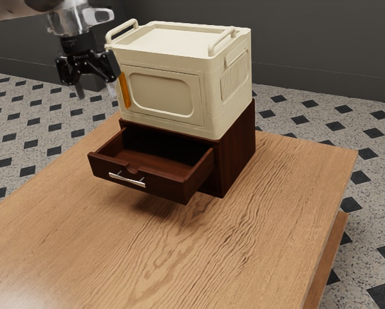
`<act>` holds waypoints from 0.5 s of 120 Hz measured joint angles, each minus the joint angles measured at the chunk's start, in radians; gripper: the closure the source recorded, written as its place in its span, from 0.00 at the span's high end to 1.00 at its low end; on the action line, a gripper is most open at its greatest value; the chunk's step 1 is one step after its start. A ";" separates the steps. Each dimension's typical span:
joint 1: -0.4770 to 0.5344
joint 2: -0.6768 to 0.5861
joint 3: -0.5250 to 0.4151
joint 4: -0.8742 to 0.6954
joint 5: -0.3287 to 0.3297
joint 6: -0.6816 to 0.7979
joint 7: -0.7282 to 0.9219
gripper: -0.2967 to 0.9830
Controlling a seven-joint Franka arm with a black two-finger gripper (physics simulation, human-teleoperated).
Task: Push the drawer handle with one arm to close the drawer
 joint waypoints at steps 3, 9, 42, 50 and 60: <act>0.000 -0.022 0.000 -0.036 0.007 0.007 0.000 0.77; 0.005 -0.067 -0.001 -0.095 0.024 0.017 -0.001 0.77; 0.010 -0.708 -0.089 -1.006 0.094 0.239 -0.025 0.72; 0.011 -0.651 -0.065 -1.057 0.097 0.288 -0.033 0.67; 0.011 -0.570 -0.058 -1.073 0.100 0.350 -0.041 0.60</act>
